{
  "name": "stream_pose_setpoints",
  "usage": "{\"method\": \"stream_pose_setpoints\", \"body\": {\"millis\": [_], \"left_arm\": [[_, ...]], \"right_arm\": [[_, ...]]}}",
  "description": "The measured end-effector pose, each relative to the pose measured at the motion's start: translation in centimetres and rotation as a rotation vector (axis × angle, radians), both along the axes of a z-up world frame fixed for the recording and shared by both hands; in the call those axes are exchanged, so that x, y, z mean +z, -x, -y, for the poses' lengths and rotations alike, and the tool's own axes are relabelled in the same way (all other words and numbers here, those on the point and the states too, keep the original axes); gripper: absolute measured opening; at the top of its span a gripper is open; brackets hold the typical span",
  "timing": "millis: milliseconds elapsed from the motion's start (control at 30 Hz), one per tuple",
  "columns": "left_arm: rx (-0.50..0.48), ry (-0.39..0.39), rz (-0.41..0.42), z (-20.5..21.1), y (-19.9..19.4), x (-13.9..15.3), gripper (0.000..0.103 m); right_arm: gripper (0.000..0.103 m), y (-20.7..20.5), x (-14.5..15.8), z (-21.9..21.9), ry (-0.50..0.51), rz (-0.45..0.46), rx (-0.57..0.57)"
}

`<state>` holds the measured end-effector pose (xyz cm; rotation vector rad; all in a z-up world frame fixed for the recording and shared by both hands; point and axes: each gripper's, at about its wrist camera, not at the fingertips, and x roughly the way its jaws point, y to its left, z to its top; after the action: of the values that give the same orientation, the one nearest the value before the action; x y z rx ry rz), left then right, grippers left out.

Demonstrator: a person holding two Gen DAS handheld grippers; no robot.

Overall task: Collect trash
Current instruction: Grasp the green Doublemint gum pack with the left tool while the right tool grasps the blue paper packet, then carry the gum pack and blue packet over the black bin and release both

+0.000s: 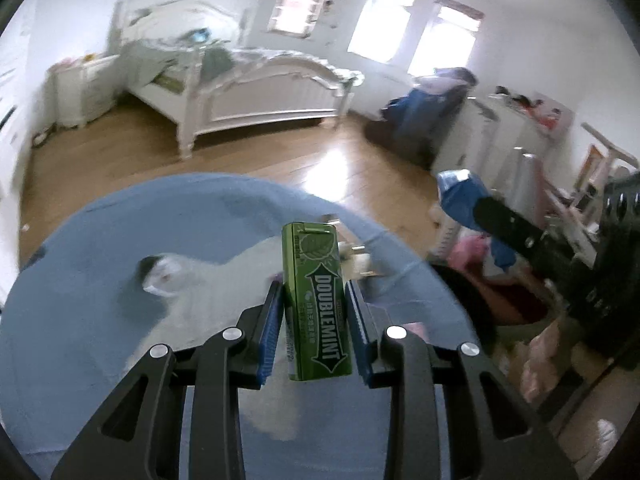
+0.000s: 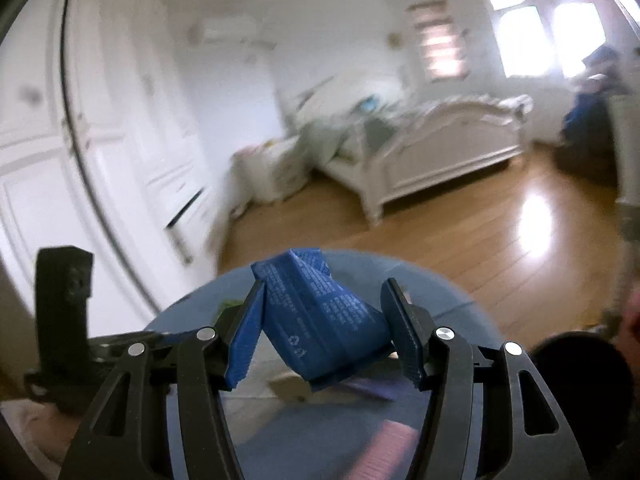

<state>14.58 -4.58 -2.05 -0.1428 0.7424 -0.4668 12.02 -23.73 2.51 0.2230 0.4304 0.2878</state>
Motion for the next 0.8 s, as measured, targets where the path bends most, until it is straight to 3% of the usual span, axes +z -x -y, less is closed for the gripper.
{"method": "stream_pose_setpoints", "body": {"millis": [200,333,500,800], "left_arm": [[-0.146,0.024,0.003,6.5,1.3,1.0,0.032],[-0.252,0.042,-0.035,11.2,0.7,0.4,0.031],[-0.357,0.042,-0.1,16.4,0.0,-1.0,0.032],[-0.473,0.012,-0.187,23.9,-2.2,-3.6,0.031]], "right_arm": [[0.059,6.2,-0.8,5.9,0.086,0.06,-0.195],[0.059,9.6,-3.6,10.1,0.141,0.037,-0.308],[0.059,11.3,-8.3,14.2,0.174,-0.046,-0.396],[0.059,10.1,-14.7,18.9,0.181,-0.158,-0.464]]}}
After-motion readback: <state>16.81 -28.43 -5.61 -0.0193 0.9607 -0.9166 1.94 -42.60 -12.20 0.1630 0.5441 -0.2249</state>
